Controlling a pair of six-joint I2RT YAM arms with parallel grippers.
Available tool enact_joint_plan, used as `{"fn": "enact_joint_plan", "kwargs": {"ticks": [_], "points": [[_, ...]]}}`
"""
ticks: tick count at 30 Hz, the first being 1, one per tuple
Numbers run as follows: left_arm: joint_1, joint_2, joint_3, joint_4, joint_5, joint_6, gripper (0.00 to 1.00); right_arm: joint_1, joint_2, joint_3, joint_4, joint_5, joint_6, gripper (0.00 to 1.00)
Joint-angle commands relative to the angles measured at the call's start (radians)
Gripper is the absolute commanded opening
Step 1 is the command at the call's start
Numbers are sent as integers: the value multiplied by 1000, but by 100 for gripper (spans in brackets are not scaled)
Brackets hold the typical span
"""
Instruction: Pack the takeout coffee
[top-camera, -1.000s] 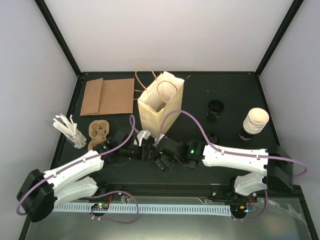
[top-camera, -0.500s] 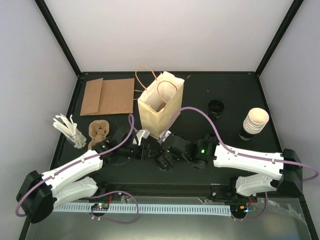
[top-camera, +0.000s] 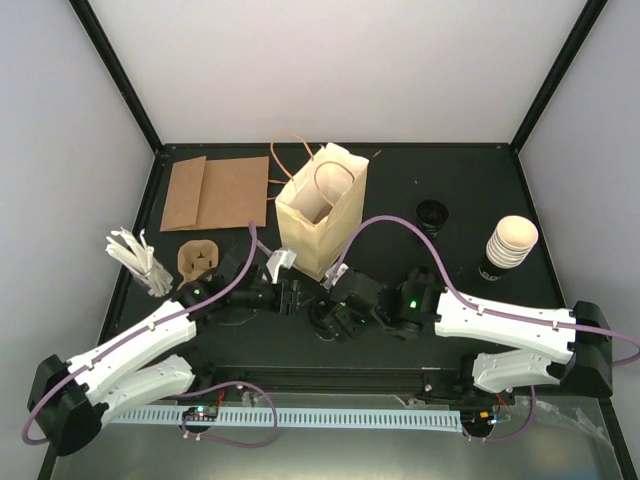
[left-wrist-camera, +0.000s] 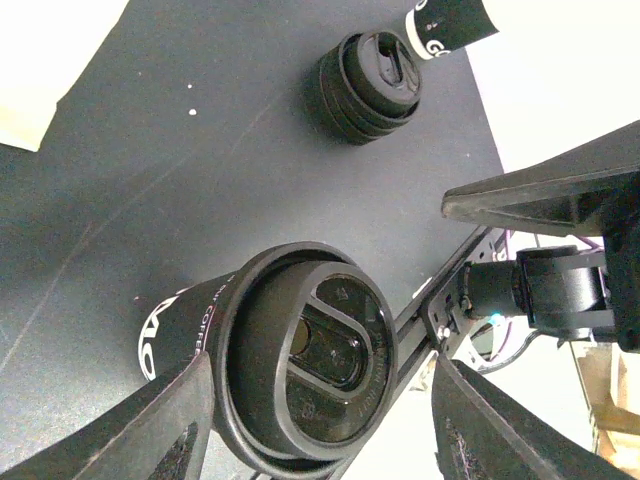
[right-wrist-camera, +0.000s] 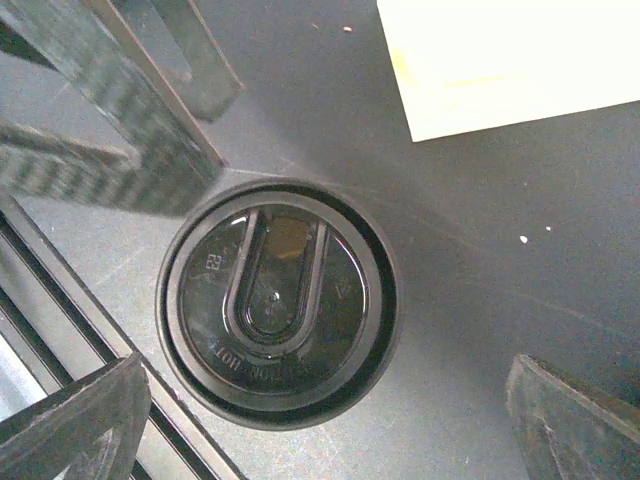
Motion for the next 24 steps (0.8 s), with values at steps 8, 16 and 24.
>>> {"fn": "enact_joint_plan", "kwargs": {"ticks": [8,16,24], "points": [[17,-131,6,-85,-105,-24,61,-2,63,28,-59,-13,1,95],[-72,-66,64,-146,-131,89,67,-26,-45,-47,0,-79,91,87],[-260,46,203,-302,-415,127,99,-200,-217,-221,138,-315,218,80]]}}
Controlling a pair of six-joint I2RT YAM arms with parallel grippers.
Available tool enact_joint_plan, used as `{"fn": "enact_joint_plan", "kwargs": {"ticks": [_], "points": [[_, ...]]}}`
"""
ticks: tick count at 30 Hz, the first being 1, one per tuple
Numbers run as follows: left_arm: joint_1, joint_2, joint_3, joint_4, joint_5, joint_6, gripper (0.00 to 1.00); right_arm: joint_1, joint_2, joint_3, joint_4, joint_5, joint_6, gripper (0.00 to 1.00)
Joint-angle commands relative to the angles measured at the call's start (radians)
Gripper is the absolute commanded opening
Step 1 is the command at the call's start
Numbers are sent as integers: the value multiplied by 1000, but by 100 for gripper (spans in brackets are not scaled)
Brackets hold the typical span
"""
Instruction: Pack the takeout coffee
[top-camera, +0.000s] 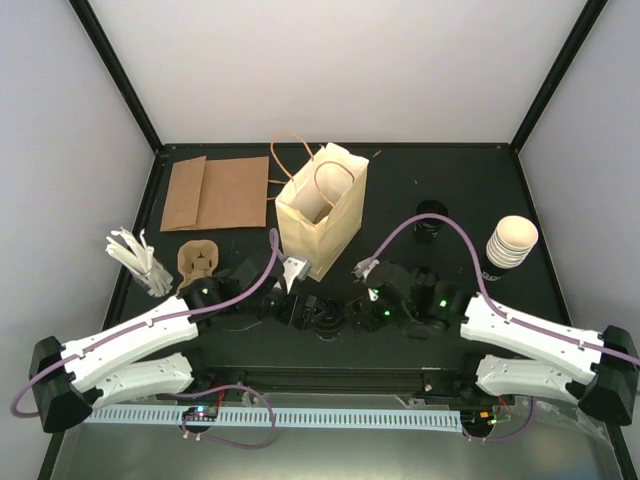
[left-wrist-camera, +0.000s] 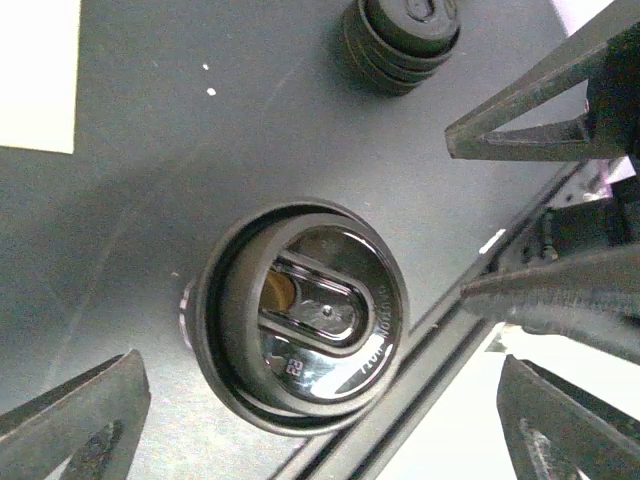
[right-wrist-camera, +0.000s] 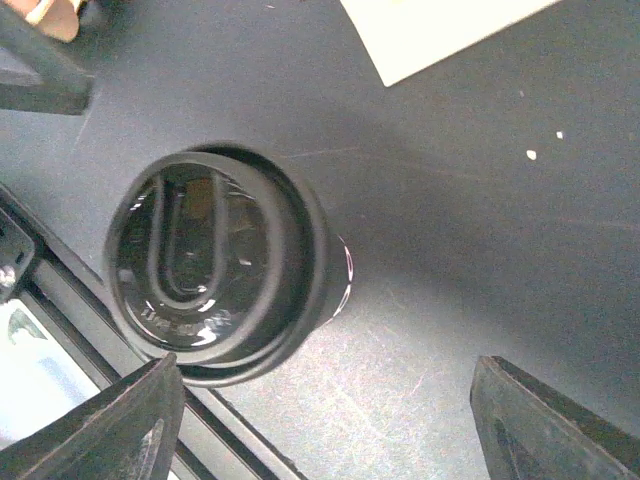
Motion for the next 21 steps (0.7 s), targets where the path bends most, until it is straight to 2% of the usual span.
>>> {"fn": "enact_joint_plan", "kwargs": {"ticks": [1,7,11,21], "points": [[-69,28,79,-103,-181,35,99,-76,-87,-94,108,-163,105,80],[-126,105,150,-151,-211,77,98,-121,-166,-223,247,-297,206,72],[-129,151,184,-175,-210,90,91,-126,-169,-254,287,-315,250,67],[-129,223,196,-165,-167,90,82,-126,-137,-306,373,-327,324,53]]}}
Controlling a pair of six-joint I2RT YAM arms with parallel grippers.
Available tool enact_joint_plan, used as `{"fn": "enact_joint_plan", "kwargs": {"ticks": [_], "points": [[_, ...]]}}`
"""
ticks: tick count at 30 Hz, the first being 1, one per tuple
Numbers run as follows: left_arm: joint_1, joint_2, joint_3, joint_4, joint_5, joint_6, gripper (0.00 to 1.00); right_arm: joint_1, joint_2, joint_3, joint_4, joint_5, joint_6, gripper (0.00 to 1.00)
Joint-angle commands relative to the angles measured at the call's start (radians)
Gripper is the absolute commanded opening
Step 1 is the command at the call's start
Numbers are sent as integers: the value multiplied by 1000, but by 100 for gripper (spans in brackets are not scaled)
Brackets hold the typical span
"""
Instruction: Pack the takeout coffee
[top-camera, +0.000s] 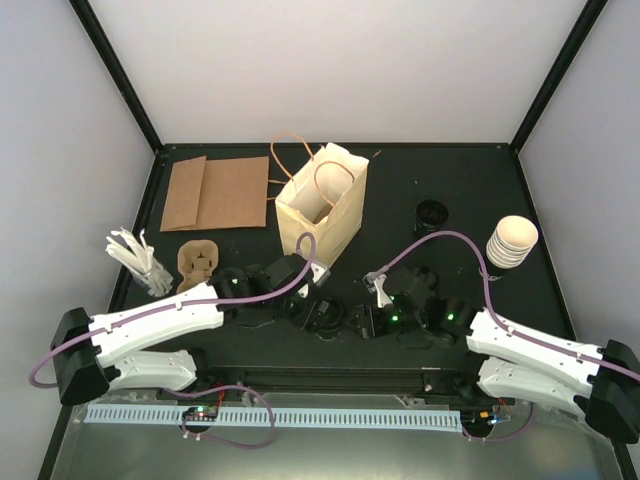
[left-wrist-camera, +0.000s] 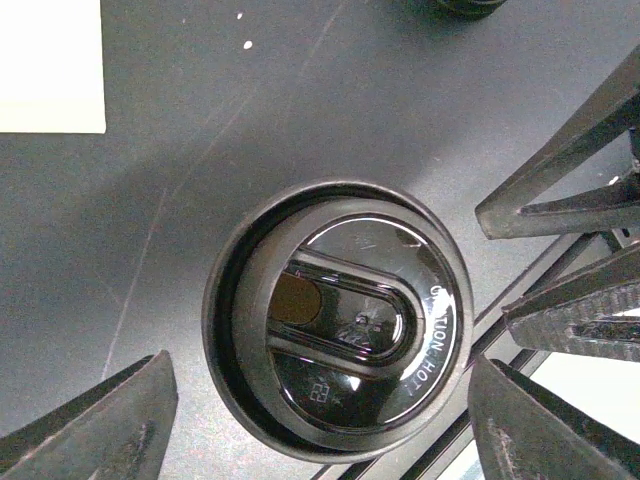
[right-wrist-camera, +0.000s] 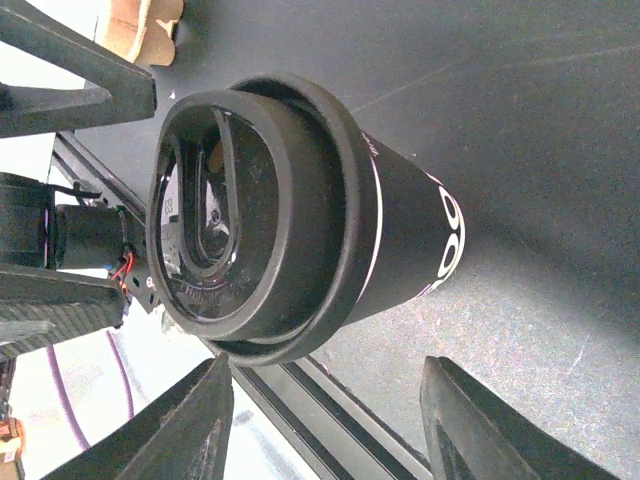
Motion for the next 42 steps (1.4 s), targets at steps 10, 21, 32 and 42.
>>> {"fn": "enact_joint_plan", "kwargs": {"ticks": [10,21,32,42], "points": [[2,47,43,-2,-22,-2,63,-8,21,-33,81,18,89,45],[16,83,46,36,-10,12,56,-9,53,-35,110,19,102,42],[20,110,23,54,23,20,55,-11,94,-41,81,40,121,37],[20,112,-34,114,80,-6,54,-12,119,-95,-3,89,187,35]]}}
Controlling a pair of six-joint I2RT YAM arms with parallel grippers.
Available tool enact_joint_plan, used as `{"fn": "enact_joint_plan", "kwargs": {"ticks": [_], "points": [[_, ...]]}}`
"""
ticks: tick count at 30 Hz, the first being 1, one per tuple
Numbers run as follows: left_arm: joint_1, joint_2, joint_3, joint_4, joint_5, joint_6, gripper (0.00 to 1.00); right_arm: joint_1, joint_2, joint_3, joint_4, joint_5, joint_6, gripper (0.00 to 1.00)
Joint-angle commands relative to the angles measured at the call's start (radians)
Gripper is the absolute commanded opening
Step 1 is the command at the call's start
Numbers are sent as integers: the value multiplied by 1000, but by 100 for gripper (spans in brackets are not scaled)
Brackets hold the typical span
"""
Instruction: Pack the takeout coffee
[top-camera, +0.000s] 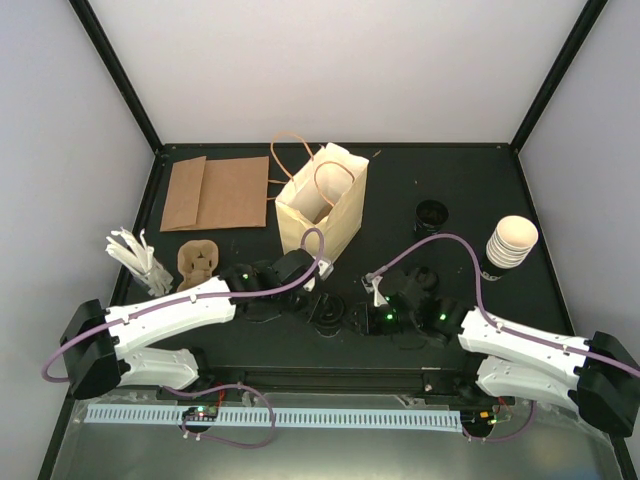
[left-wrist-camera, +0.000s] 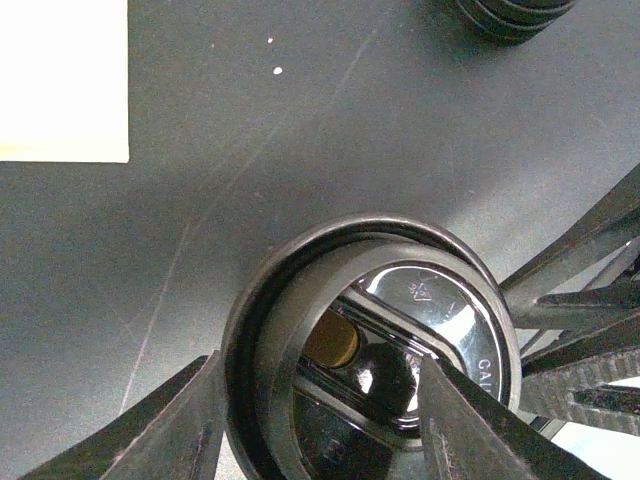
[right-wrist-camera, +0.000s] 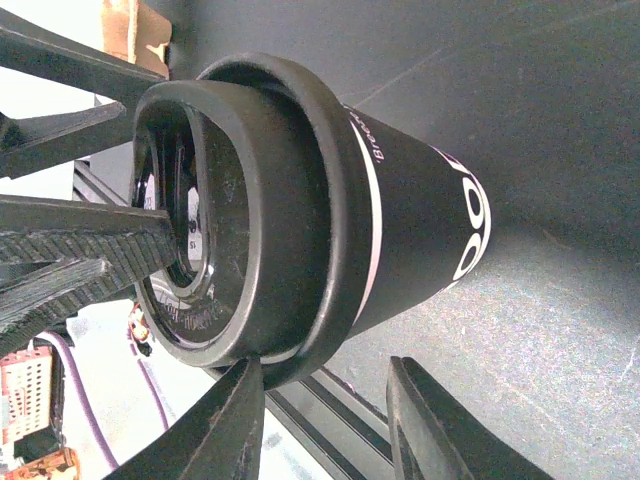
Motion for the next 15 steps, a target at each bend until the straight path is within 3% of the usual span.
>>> {"fn": "enact_joint_plan", "kwargs": {"ticks": [1,15], "points": [[-11,23,-33,52,95,-17,54,-9,53,-56,-129,98,46,36],[-11,17,-15,26,67,-10,54,-9,16,59,-219,123,-32,40]]}}
